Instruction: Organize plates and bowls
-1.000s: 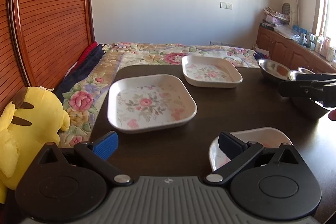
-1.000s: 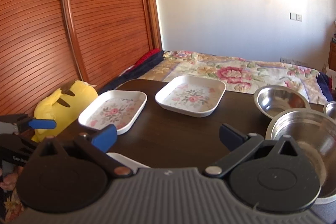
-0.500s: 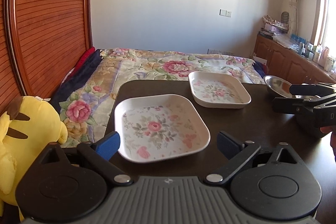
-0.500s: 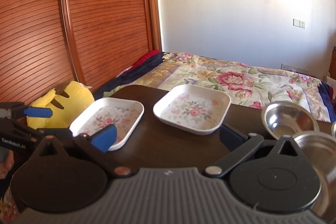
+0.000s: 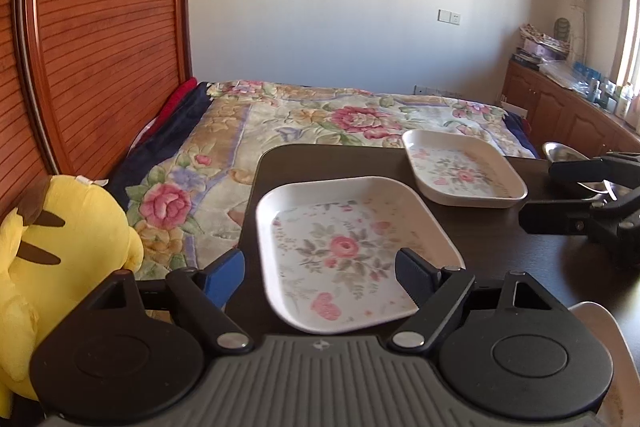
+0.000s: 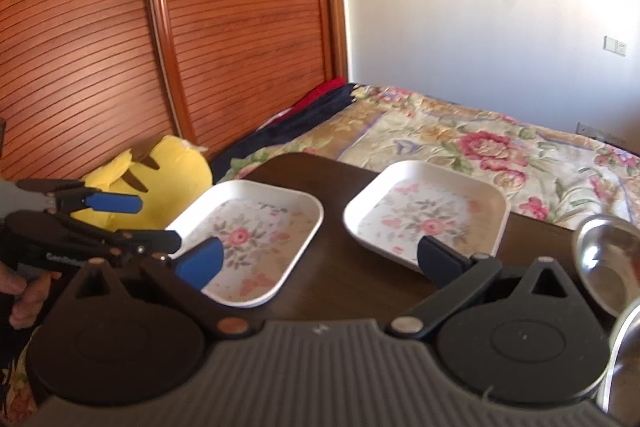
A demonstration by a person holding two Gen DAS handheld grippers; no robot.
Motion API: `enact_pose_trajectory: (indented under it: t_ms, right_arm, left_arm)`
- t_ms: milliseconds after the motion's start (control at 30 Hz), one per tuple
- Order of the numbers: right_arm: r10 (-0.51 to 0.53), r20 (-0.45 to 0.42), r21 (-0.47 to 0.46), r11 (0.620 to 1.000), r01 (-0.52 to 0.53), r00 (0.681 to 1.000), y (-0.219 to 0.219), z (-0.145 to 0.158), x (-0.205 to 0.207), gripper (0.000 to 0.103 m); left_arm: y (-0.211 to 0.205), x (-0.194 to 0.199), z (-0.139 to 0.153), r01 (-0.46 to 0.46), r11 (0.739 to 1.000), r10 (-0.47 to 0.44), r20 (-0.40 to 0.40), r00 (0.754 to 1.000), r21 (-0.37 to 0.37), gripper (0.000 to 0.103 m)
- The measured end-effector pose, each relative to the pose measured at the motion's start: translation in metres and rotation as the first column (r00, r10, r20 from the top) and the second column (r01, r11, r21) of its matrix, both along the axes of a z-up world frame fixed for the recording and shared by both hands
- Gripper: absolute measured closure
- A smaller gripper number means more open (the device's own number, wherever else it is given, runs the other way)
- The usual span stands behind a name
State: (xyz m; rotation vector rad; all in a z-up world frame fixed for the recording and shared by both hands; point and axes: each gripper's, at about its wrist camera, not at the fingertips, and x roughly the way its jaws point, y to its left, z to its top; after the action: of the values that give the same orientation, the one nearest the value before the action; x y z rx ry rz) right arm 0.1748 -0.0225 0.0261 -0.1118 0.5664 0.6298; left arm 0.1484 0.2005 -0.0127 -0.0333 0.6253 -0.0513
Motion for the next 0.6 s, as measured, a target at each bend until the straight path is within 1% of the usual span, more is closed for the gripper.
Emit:
enact_pose_trajectory:
  t_ms: [67, 100, 167, 200, 267, 333, 400, 433, 467, 533, 600]
  right_arm:
    - [0.014, -0.012, -0.006, 1.000, -0.014, 1.000, 0.006, -0.002, 0.004, 0.003]
    - [0.020, -0.019, -0.009, 1.000, -0.020, 1.000, 0.009, -0.003, 0.006, 0.009]
    - [0.030, -0.039, -0.016, 0.999, -0.031, 0.999, 0.015, -0.006, 0.011, 0.015]
    - [0.035, -0.051, -0.016, 0.999, -0.036, 0.998, 0.017, -0.007, 0.013, 0.016]
    - [0.048, -0.070, -0.018, 0.999, -0.049, 0.996, 0.022, -0.010, 0.017, 0.020]
    - [0.054, -0.083, -0.025, 0.998, -0.057, 0.995, 0.025, -0.013, 0.021, 0.023]
    - [0.056, -0.098, -0.030, 0.998, -0.059, 0.994, 0.029, -0.016, 0.025, 0.029]
    - [0.056, -0.107, -0.031, 0.998, -0.059, 0.993, 0.031, -0.017, 0.027, 0.029]
    - [0.058, -0.117, -0.031, 0.998, -0.062, 0.991, 0.032, -0.018, 0.029, 0.031]
    - [0.059, -0.135, -0.036, 0.997, -0.065, 0.989, 0.036, -0.022, 0.032, 0.033]
    - [0.062, -0.145, -0.044, 0.997, -0.070, 0.987, 0.039, -0.025, 0.035, 0.038]
  left_arm:
    - [0.005, 0.004, -0.003, 0.002, 1.000, -0.002, -0.008, 1.000, -0.014, 0.027]
    - [0.007, 0.007, -0.005, 0.006, 1.000, -0.006, -0.015, 1.000, -0.022, 0.028]
    - [0.011, 0.011, -0.009, 0.032, 0.999, -0.033, -0.026, 0.999, -0.040, 0.028]
    - [0.012, 0.013, -0.010, 0.036, 0.999, -0.037, -0.032, 0.999, -0.041, 0.028]
    - [0.013, 0.016, -0.012, 0.028, 0.999, -0.028, -0.033, 0.999, -0.025, 0.029]
    - [0.014, 0.019, -0.014, 0.021, 1.000, -0.021, -0.040, 0.999, -0.016, 0.034]
    - [0.017, 0.022, -0.015, 0.007, 1.000, -0.007, -0.045, 0.999, -0.013, 0.040]
    - [0.018, 0.024, -0.016, -0.002, 1.000, 0.002, -0.046, 0.999, -0.009, 0.042]
    - [0.020, 0.026, -0.017, -0.014, 1.000, 0.013, -0.045, 0.999, -0.003, 0.043]
    - [0.022, 0.028, -0.019, -0.032, 0.999, 0.032, -0.039, 0.999, 0.005, 0.047]
    - [0.025, 0.031, -0.021, -0.041, 0.999, 0.040, -0.049, 0.998, -0.002, 0.048]
